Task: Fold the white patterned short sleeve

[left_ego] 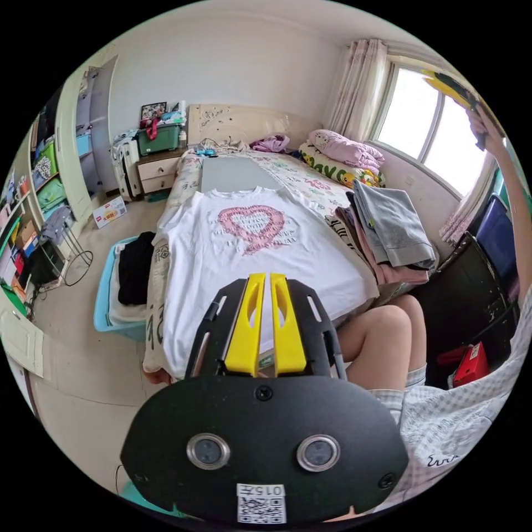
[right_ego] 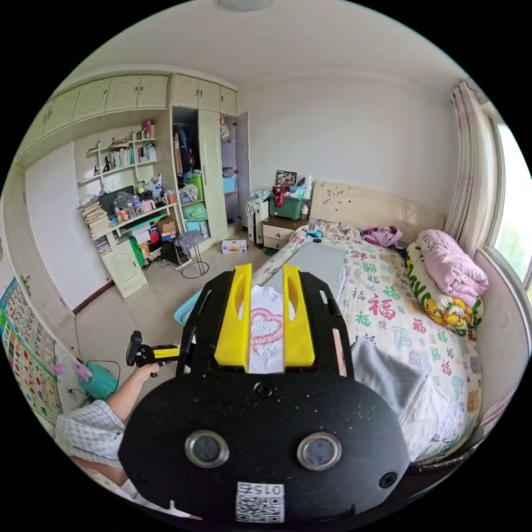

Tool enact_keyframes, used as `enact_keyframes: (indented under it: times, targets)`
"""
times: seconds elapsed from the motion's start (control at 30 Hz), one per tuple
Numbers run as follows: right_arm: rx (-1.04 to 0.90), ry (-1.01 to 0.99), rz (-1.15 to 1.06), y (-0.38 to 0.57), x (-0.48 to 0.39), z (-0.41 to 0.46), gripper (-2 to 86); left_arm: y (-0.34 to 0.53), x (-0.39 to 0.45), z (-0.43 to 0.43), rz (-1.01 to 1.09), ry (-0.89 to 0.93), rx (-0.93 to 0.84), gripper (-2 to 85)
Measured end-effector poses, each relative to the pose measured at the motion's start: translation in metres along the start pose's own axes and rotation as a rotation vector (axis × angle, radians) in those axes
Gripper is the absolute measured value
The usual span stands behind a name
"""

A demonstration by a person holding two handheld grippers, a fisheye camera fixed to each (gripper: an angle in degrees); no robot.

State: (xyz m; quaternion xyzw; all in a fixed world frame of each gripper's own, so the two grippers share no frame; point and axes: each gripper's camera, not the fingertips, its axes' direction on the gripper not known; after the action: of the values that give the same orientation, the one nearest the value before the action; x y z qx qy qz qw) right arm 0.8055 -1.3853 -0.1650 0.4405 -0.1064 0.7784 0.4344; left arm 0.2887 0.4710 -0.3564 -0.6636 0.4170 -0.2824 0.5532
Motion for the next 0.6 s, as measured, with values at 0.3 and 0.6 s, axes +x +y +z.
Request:
enact_keyframes:
  times: [0.3, 0.6]
  targets:
    - [-0.15, 0.035, 0.36, 0.084, 0.219, 0.281, 7.7, -0.083, 0.0, 0.167, 0.136, 0.039, -0.085, 1.5]
    - [-0.232, 0.142, 0.736, 0.059, 0.338, 0.546, 10.1, -0.23, -0.007, 0.36, 0.225, 0.151, -0.07, 4.6]
